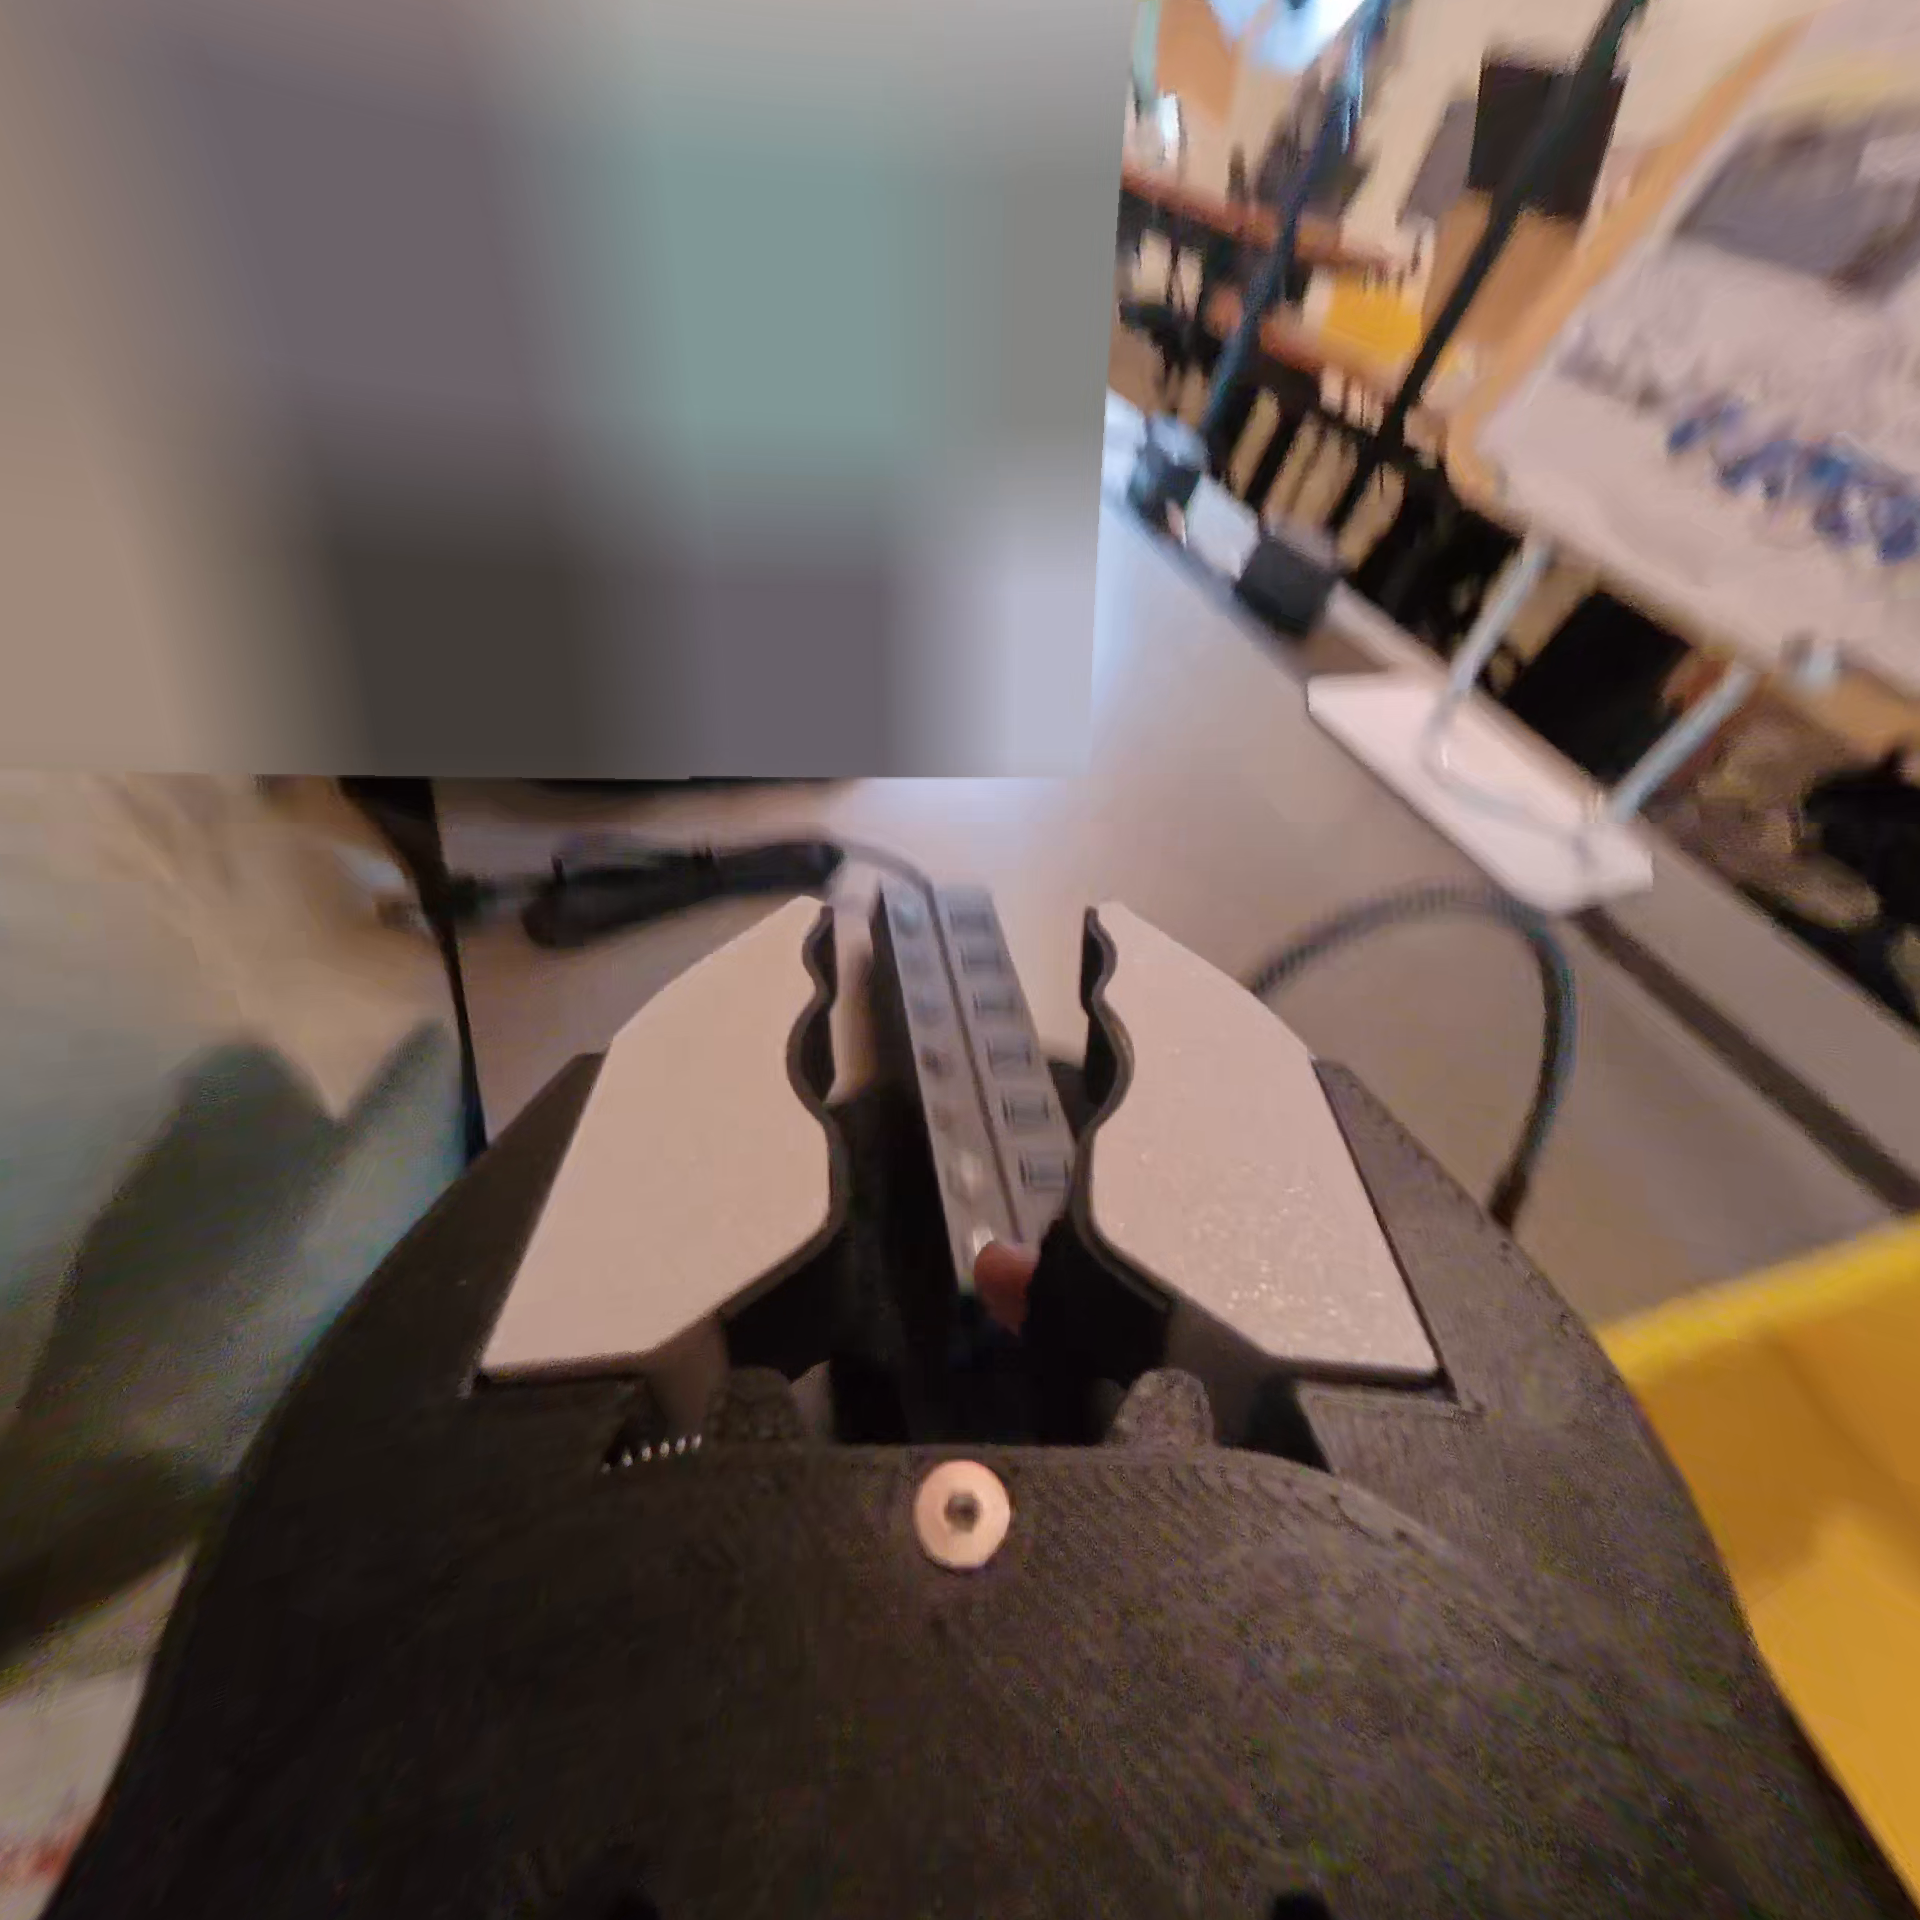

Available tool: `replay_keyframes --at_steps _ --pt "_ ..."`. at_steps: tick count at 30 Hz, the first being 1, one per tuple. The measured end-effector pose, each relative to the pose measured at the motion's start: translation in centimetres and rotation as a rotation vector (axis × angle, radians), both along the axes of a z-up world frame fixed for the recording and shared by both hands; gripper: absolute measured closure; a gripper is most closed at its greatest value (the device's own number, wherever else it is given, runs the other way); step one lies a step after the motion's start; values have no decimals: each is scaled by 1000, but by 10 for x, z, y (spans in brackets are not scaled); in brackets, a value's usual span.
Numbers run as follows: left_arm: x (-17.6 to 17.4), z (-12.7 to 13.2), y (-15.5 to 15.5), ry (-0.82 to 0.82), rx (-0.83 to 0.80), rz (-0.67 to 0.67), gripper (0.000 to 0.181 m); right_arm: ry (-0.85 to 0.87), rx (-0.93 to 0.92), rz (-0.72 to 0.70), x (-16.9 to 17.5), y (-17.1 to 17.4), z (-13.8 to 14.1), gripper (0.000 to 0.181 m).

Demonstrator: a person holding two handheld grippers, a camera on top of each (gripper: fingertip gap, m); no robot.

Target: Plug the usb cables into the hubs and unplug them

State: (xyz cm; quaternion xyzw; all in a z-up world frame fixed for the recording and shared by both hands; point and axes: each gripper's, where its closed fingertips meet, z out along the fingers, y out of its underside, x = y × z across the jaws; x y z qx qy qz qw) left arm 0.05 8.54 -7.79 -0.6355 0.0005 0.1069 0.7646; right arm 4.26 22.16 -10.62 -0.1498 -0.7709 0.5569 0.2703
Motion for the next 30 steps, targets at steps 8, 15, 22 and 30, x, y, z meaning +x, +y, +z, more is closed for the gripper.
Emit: replay_keyframes --at_steps 8,15,22,30 --pt "8 -11 22 0 -71 -48 167 -261 179 -159 -14 51 -80 110" --pt "4 -31 41 23 -203 -79 167 -297 196 -139 -26 43 -105 109" --pt "-21 -52 59 104 -361 -69 168 -324 236 -66 -39 27 -127 123" --pt "-27 -82 76 263 -635 -168 167 -132 235 14 -33 6 -73 124"
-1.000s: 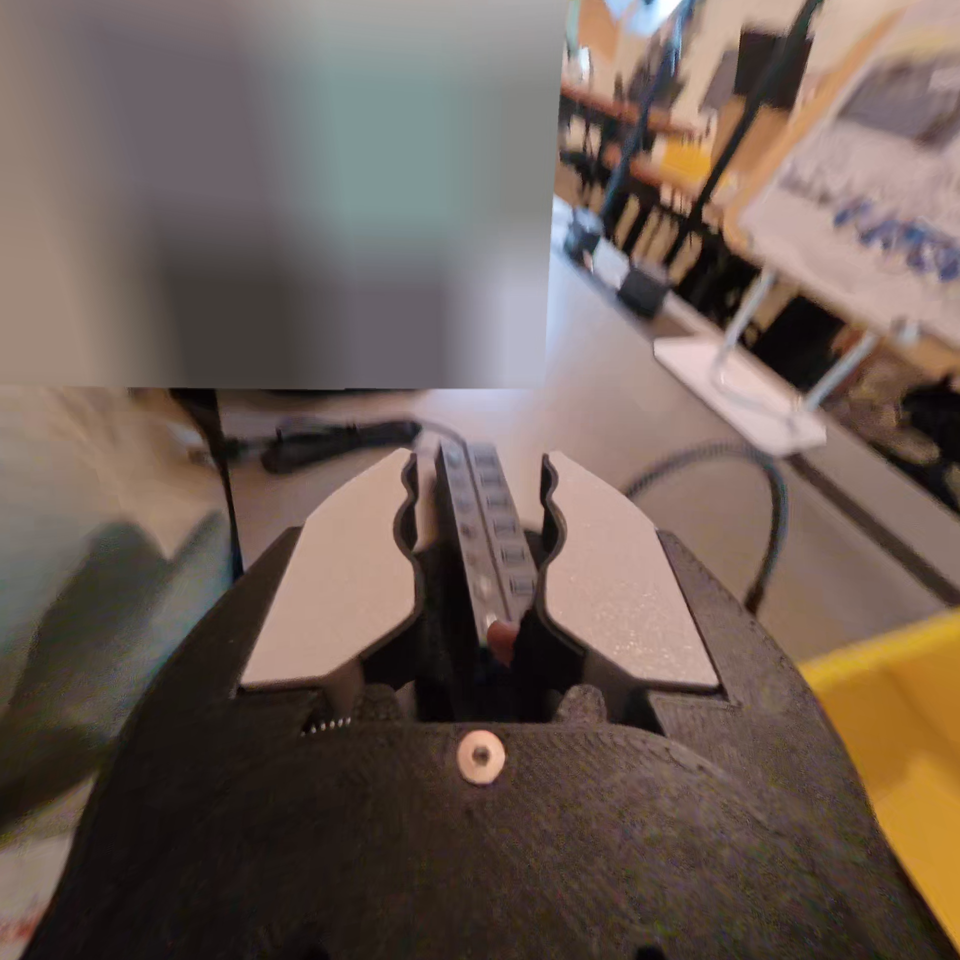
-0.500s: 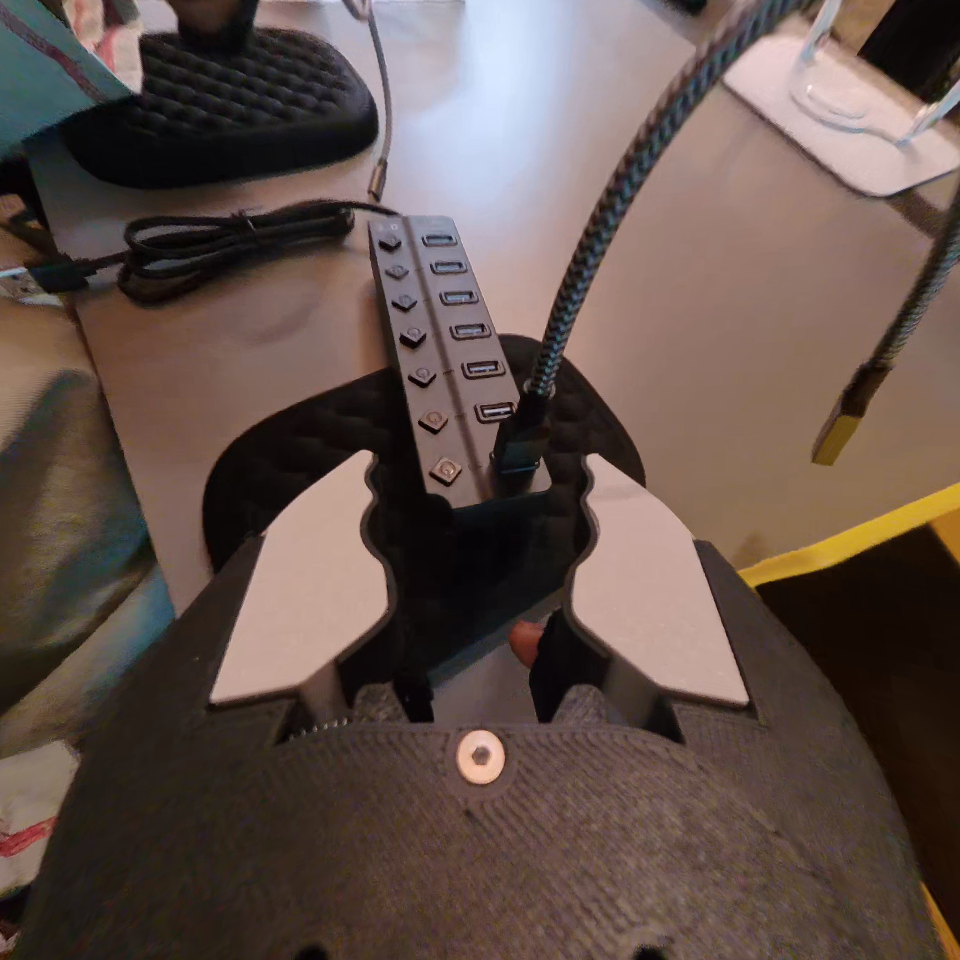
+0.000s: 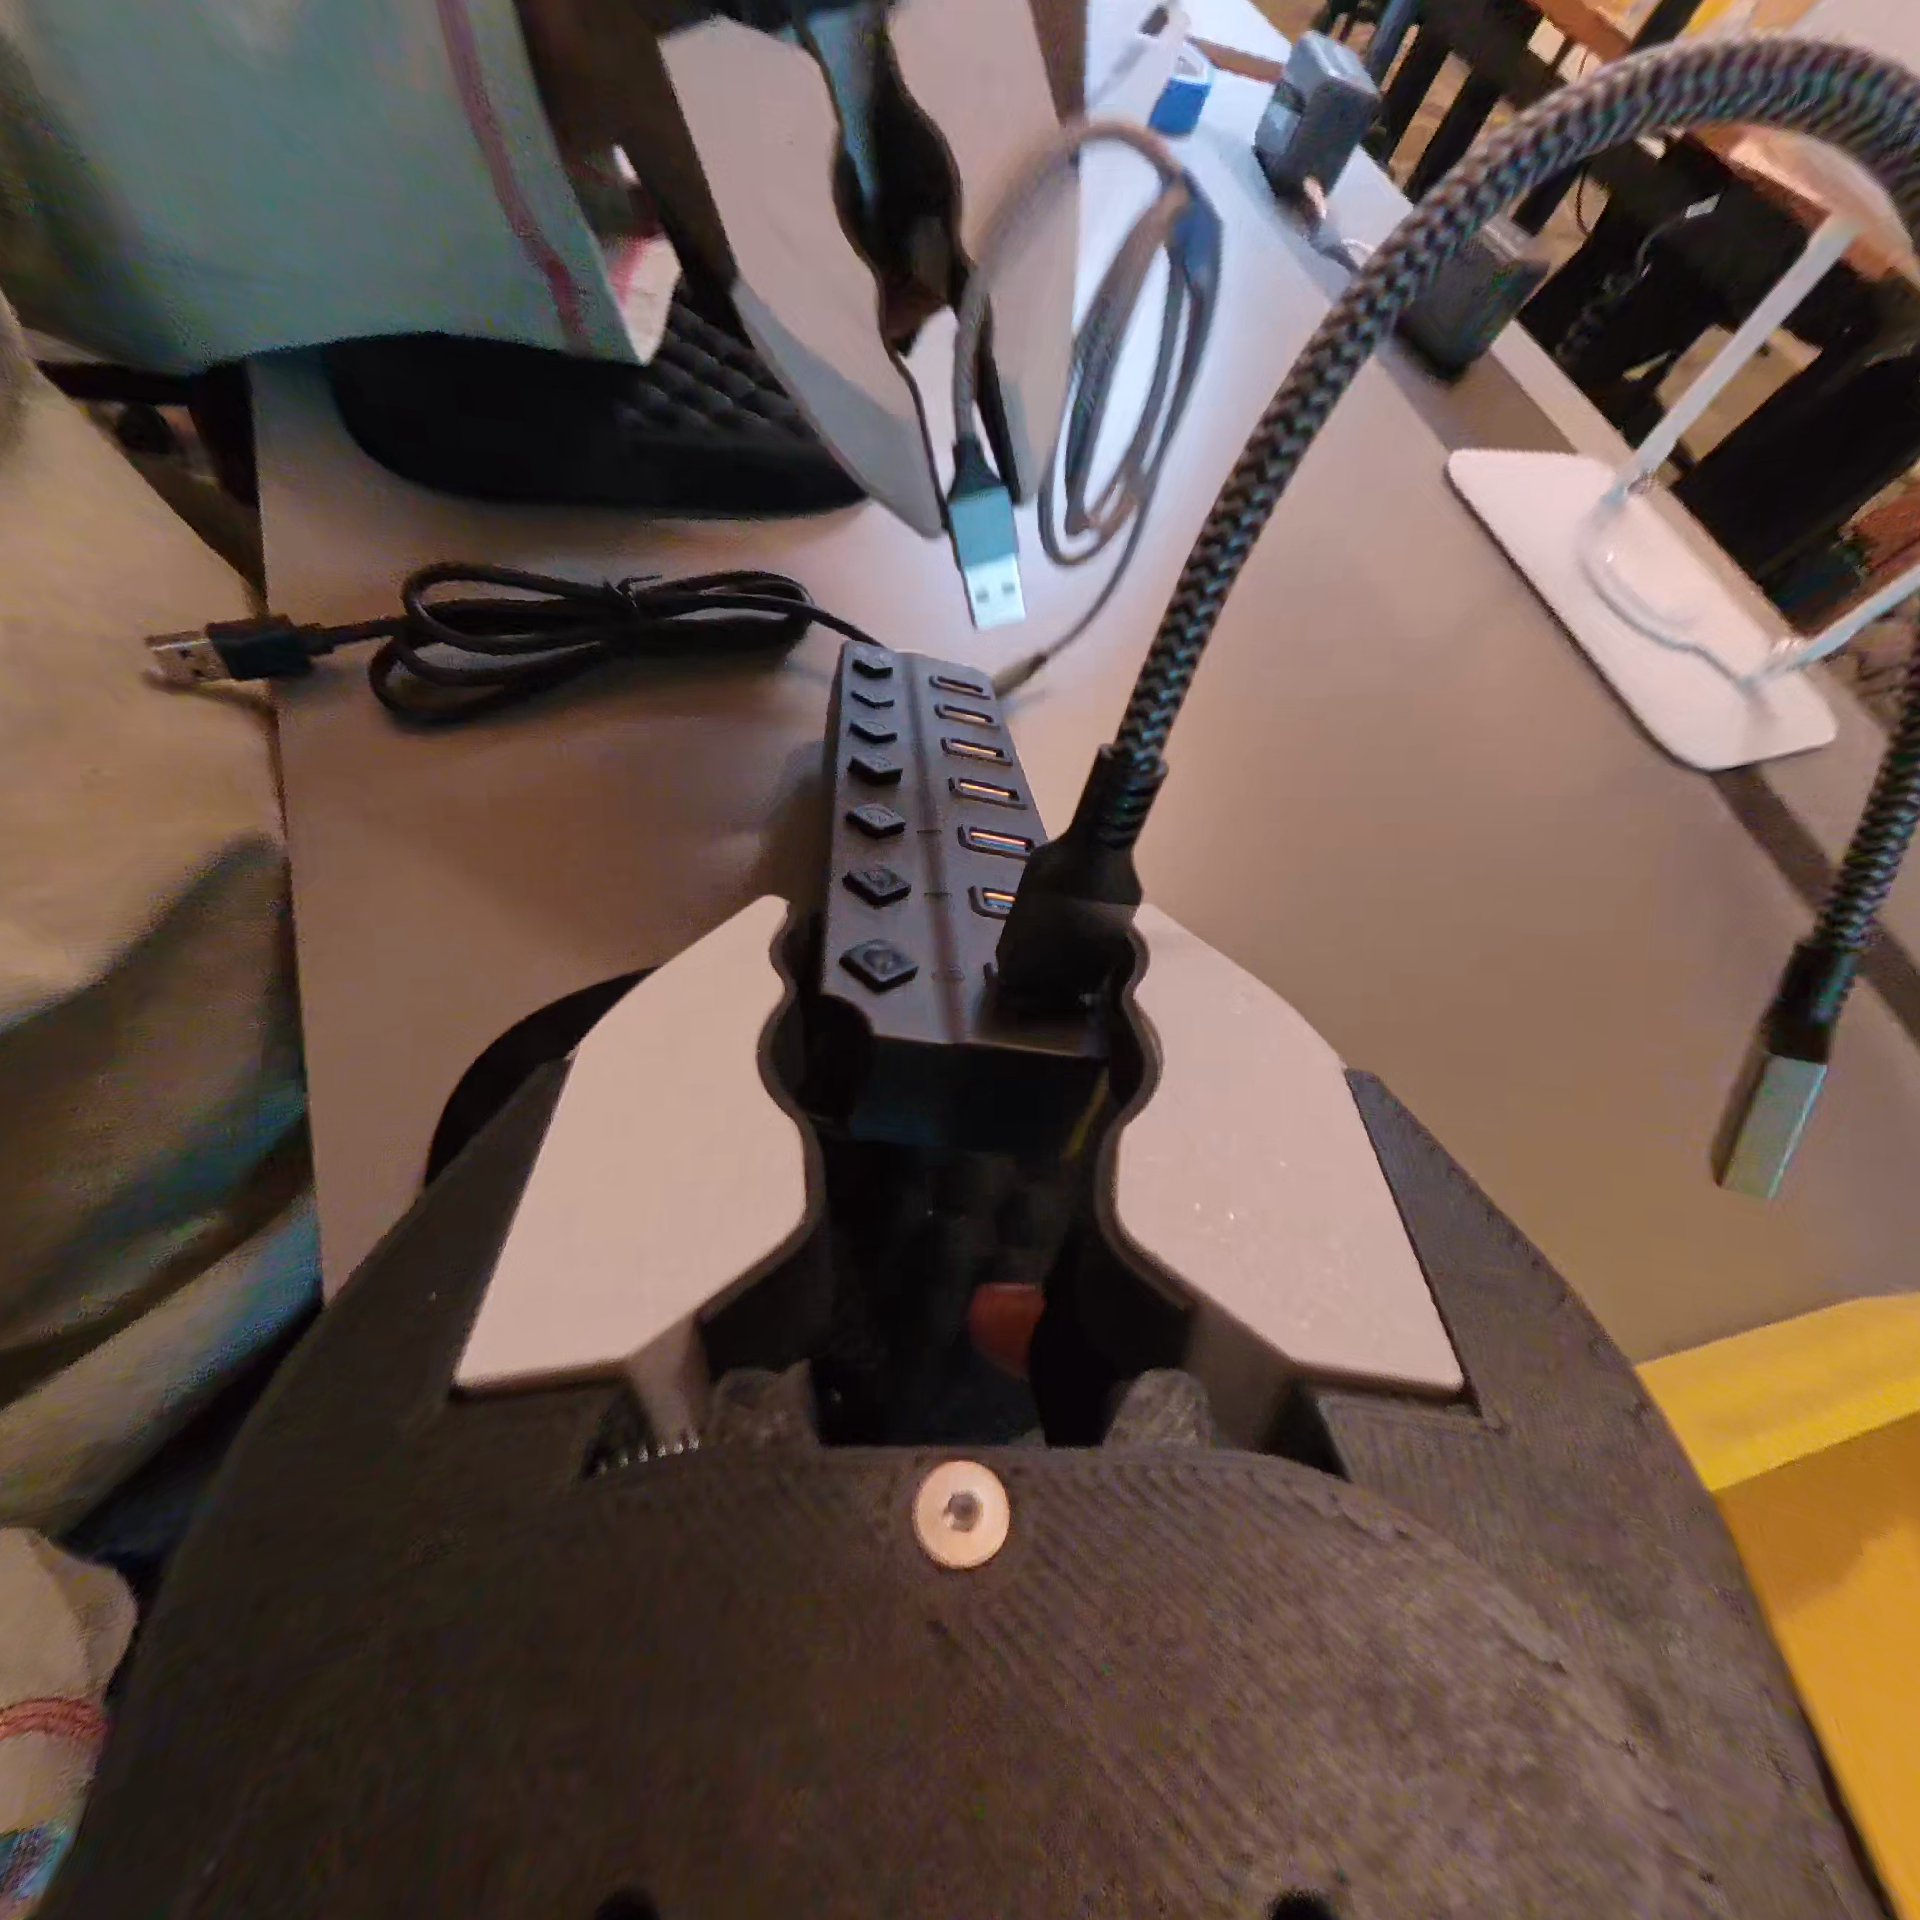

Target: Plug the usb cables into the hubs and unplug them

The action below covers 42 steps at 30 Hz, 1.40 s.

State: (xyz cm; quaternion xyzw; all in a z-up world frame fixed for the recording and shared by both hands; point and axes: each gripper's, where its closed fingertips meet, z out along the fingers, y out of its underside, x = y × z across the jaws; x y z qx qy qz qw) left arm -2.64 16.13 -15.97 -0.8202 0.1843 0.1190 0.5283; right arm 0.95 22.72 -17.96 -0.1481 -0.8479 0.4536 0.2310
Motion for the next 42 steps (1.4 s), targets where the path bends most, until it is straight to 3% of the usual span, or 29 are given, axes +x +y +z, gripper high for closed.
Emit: replay_keyframes --at_steps 9,15,25,33,42 --pt "7 -13 19 -23 -88 -140 168 38 79 41 1 -4 7 124" --pt "10 -14 25 -158 -112 -151 168 51 93 51 1 -7 10 124" --pt "19 -2 28 -306 12 -213 168 60 82 59 1 -8 9 124" --pt "11 -14 33 -248 -24 -220 168 59 60 62 2 -5 5 125" --pt "17 -18 35 -288 -63 -258 167 54 48 60 1 -3 2 125"
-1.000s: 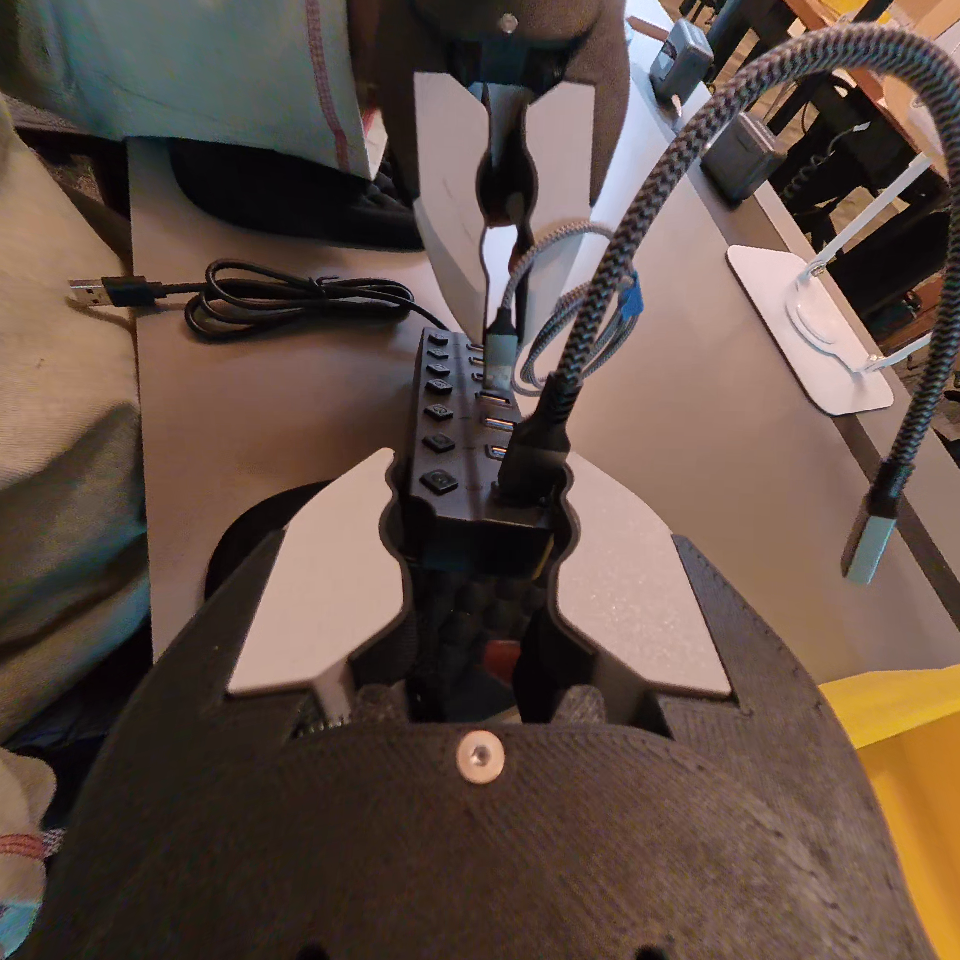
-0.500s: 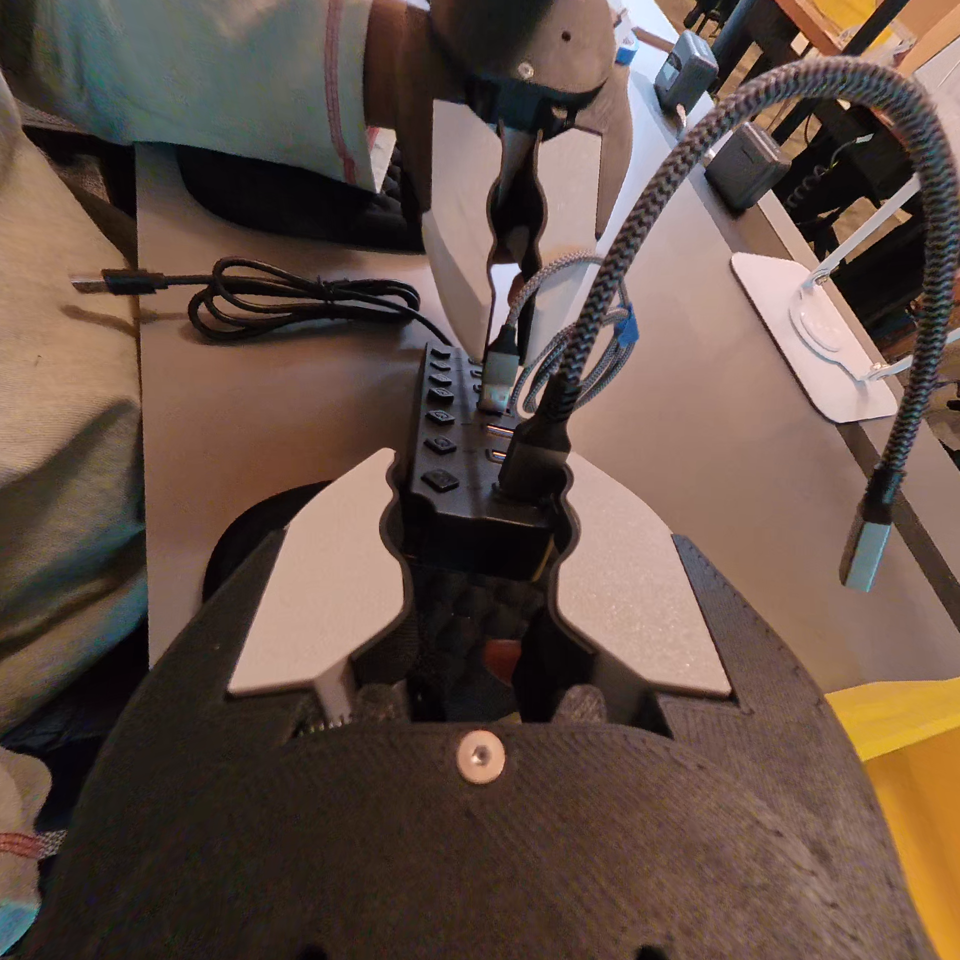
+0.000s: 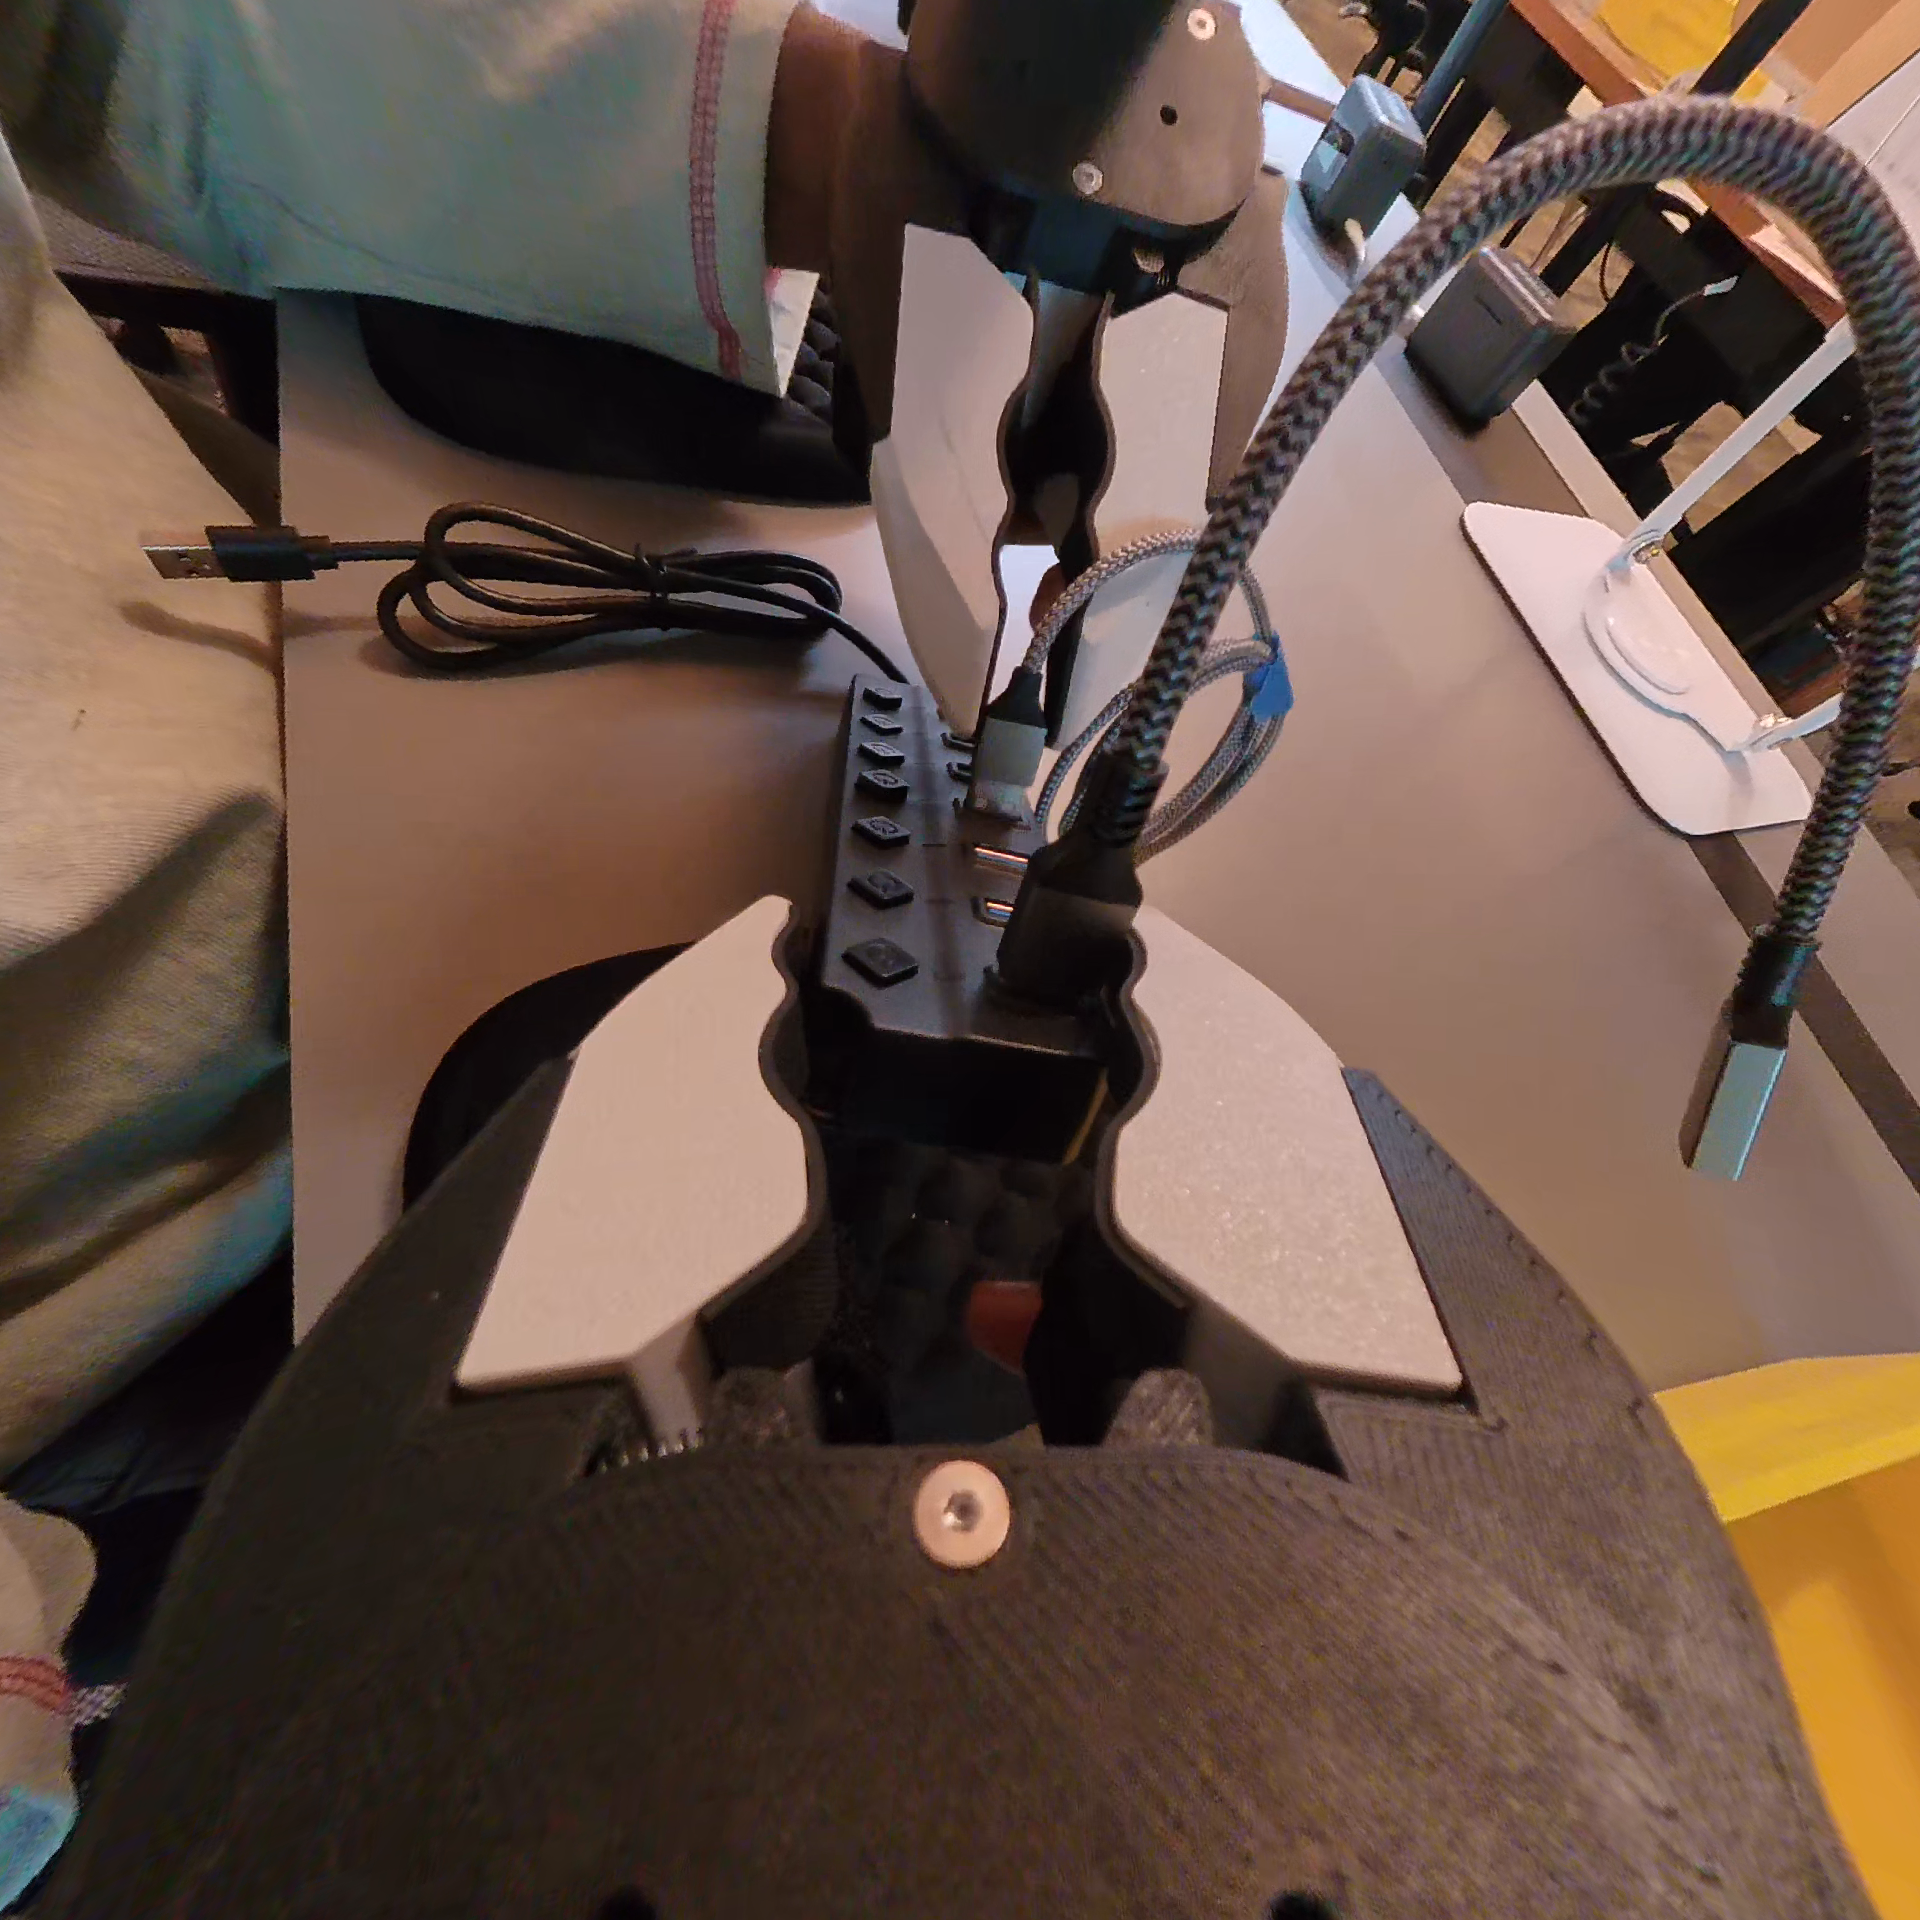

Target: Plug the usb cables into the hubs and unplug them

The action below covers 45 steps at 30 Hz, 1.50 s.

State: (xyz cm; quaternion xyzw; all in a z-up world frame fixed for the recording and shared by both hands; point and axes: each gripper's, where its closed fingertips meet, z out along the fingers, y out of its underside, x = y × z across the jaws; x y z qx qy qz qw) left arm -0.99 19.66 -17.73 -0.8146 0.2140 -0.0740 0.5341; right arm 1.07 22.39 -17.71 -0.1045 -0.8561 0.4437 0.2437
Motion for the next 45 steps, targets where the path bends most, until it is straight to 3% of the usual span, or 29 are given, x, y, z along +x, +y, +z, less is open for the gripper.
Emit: replay_keyframes --at_steps 12,17,26,29,31,34,38,42,45 --pt "-2 -15 9 32 -168 -5 167 -34 -24 -10 -3 9 -14 128" --pt "-2 -29 19 39 -242 5 167 -101 1 -28 -4 21 -36 130" --pt "-2 -39 23 33 -204 63 165 -158 -128 -35 -4 24 -40 130" --pt "-6 -33 12 160 -221 96 133 -227 -129 -63 0 27 -48 123" --pt "0 -25 1 149 -209 114 122 -272 -97 -67 2 27 -55 118" --pt "-1 -6 -18 150 -98 207 114 -310 -89 -68 1 23 -60 115" --pt "-10 31 -51 85 176 396 113 -259 -79 -72 -4 20 -57 120" --pt "-29 60 -97 78 465 601 114 -131 -26 -82 -10 15 -45 120" --pt "-38 69 -127 10 624 699 115 15 143 -101 -16 11 -34 121"
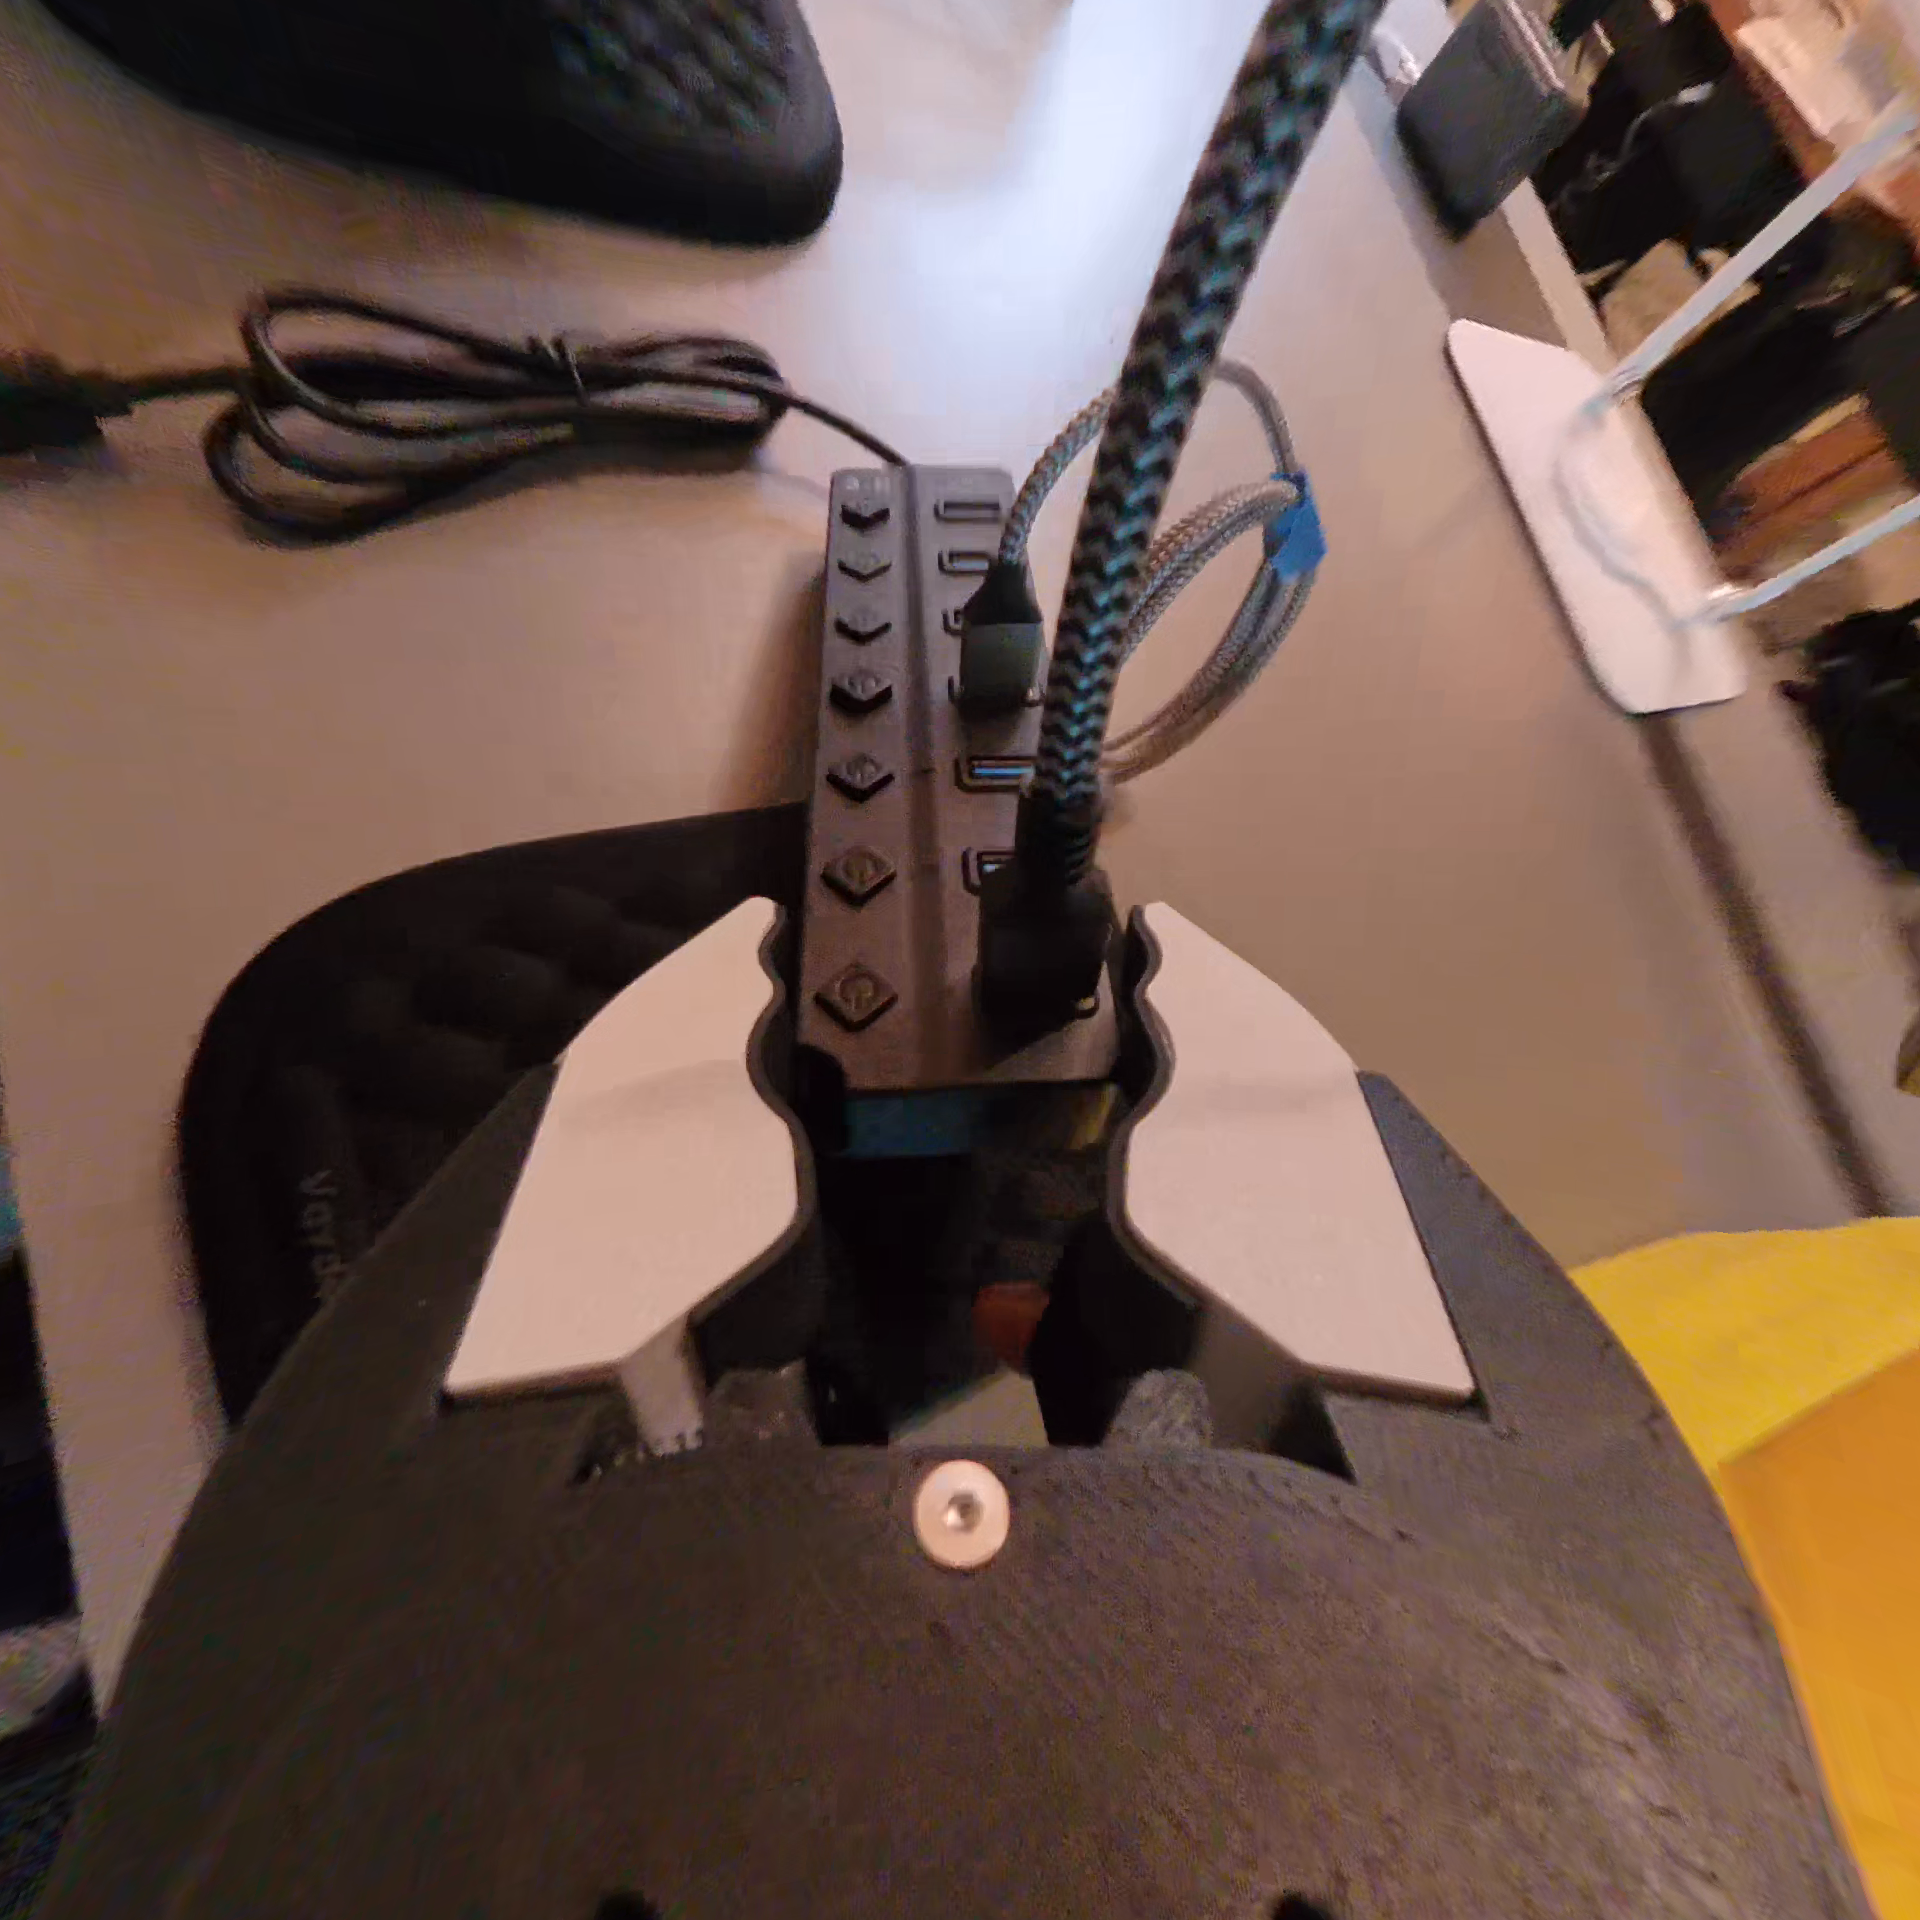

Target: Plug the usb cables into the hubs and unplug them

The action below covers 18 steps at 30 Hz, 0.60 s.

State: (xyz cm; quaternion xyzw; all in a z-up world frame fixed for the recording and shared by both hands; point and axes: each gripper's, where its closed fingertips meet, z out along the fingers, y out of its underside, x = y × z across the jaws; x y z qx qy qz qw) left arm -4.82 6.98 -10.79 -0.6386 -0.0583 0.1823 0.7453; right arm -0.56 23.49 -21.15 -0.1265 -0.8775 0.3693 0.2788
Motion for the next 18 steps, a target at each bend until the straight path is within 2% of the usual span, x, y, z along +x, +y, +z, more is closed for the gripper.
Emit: replay_keyframes --at_steps 5,12,15,18 --pt "-13 9 -20 -7 150 68 121 232 321 -15 -10 -12 30 119" --pt "-15 3 -20 -48 128 64 129 681 747 -81 -38 -21 92 120" --pt "-16 3 -20 -40 127 75 128 768 798 -144 -45 -18 119 120" --pt "-18 8 -23 30 147 120 127 808 710 -212 -50 -15 144 120"
